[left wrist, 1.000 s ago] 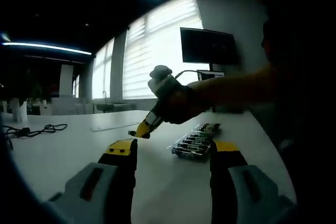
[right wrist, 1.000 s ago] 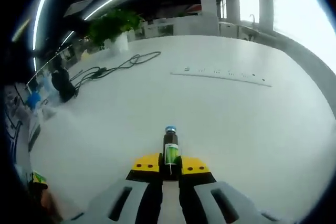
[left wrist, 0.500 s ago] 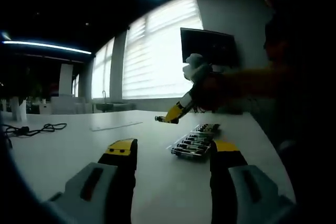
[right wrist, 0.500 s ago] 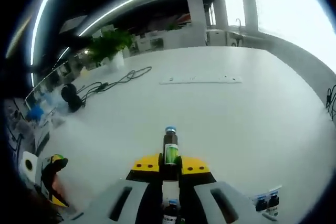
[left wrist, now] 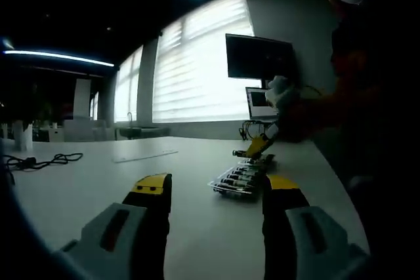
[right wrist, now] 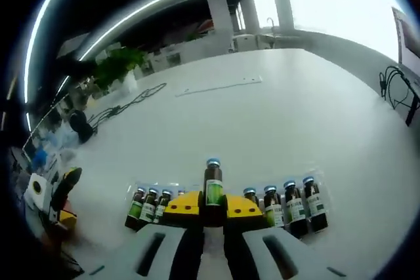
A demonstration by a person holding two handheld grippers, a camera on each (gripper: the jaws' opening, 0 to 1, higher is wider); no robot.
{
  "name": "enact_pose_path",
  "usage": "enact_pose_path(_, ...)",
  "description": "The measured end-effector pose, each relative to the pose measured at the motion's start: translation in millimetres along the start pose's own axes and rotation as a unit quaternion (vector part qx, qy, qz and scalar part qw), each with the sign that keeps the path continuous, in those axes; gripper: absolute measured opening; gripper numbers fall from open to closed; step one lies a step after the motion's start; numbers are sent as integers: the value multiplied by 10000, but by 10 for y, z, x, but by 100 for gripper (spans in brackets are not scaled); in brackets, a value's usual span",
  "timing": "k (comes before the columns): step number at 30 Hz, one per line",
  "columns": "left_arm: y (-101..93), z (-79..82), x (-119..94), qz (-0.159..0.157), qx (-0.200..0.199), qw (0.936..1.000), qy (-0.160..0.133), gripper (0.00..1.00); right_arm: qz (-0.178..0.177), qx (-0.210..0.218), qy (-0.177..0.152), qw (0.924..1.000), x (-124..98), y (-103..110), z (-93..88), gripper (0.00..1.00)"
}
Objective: Grip medicine bottles put into box
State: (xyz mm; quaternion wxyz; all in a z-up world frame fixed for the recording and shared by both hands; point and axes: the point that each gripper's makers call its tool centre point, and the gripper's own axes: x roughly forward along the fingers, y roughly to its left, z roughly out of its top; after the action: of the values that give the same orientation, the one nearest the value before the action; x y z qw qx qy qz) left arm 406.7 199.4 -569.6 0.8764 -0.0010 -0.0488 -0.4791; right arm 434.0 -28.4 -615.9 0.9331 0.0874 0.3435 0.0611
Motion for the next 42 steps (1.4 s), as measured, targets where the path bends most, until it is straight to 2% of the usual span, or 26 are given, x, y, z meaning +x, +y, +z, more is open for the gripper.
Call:
enact_pose_path(8, 18, -27, -5, 21, 43, 10000, 40, 48, -34, 97, 6, 9999, -34, -48, -96, 7)
enact_pose_path(18, 12, -31, 3, 48, 92, 9999, 72, 48, -87, -46, 70, 9999, 23, -65, -177, 8)
enact_pose_path(23, 9, -31, 5, 57, 101, 9999, 83, 48, -66, -15, 50, 10000, 21, -59, -171, 8)
enact_pose_path(26, 6, -29, 5, 59, 106, 9999, 80, 48, -105, -139, 50, 9998, 16, -72, -174, 8)
enact_pose_path(29, 3, -26, 6, 60, 107, 9999, 79, 48, -41, -139, -35, 9999, -28, -57, -119, 12)
enact_pose_path(34, -11, -23, 13, 45, 106, 9999, 84, 48, -131, -90, -195, 9997, -50, -102, 20, 7)
enact_pose_path(42, -7, -20, 7, 53, 94, 9999, 75, 48, -156, -396, -21, 9991, 36, -31, -69, 0)
